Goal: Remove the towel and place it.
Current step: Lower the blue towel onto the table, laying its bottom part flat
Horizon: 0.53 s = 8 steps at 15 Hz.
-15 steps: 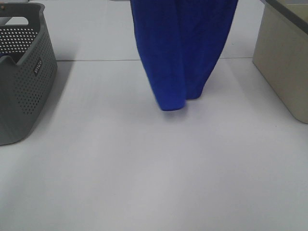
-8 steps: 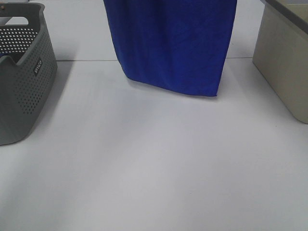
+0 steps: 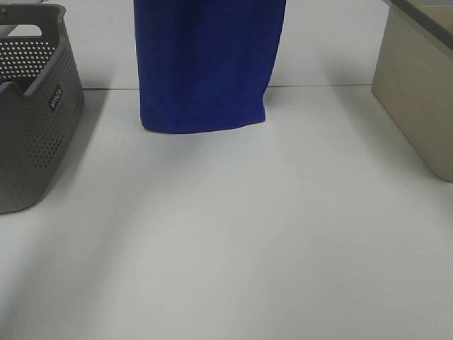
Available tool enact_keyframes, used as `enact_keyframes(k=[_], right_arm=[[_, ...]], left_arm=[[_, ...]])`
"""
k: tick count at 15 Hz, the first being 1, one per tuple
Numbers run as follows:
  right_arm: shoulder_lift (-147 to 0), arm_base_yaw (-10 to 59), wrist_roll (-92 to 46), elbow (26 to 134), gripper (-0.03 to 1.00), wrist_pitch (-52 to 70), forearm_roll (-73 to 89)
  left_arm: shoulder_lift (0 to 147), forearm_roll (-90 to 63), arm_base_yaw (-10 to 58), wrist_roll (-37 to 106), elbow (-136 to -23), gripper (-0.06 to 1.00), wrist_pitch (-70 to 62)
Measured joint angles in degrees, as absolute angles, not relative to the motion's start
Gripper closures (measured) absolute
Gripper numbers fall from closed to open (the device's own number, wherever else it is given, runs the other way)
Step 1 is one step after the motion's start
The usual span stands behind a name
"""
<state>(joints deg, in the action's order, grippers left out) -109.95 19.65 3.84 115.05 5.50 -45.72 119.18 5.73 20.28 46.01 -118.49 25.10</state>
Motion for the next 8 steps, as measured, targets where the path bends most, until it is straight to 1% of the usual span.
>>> enact_keyframes(k=[2,4,8], right_arm=[[-111.38,18.62,4.58,117.28,0.95,4.98,-45.72],[-112.01,18.39,4.76,118.49,0.95,3.55,-45.72],[-112.01,18.39,4.76,118.72,0.95,2.64,-45.72]], left_arm=[[122.67,5.73,19.65,44.92,-122.73,0.94,25.32],[125.99,5.73,19.6,43.6,-129.26,0.94,25.27],[128.34,5.73,19.6,41.02,-136.25,0.94,21.66]])
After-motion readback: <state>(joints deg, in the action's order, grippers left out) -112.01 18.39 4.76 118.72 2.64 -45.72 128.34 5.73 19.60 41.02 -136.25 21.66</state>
